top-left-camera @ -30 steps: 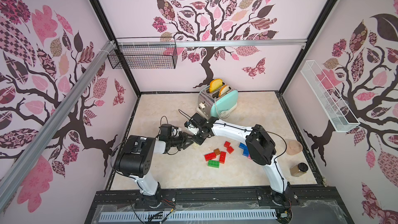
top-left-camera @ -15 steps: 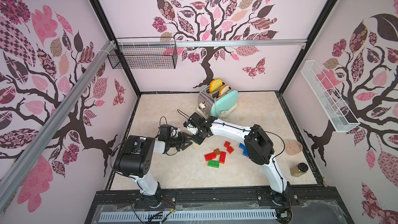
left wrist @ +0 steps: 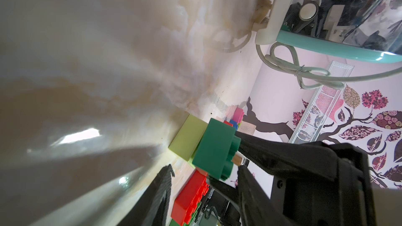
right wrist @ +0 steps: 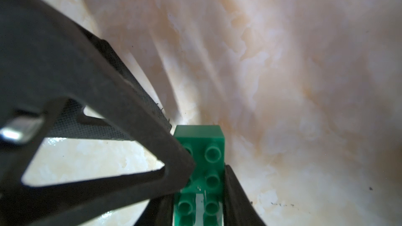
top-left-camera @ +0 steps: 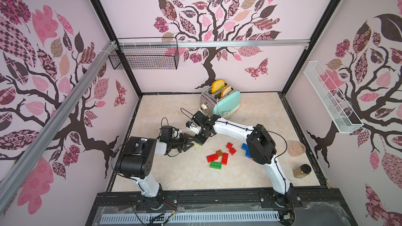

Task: Assemble a heart with lego
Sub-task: Assemble the lego brick with the lego brick.

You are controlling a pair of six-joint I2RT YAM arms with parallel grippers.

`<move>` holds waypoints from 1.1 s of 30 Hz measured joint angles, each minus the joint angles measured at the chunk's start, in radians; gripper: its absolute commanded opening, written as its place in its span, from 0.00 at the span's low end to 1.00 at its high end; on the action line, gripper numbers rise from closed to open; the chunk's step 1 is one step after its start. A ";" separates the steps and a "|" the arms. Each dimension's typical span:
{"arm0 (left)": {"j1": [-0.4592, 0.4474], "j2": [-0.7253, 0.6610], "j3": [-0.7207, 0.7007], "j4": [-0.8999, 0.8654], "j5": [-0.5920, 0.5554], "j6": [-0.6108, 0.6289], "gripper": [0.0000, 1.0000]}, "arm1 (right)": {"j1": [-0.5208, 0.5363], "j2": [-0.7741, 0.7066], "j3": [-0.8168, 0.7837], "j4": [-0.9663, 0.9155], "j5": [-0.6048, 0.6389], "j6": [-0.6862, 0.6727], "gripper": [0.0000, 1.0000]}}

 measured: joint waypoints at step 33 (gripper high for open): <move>0.001 0.008 -0.003 0.026 -0.009 -0.019 0.57 | 0.055 -0.070 -0.160 0.187 0.180 0.081 0.21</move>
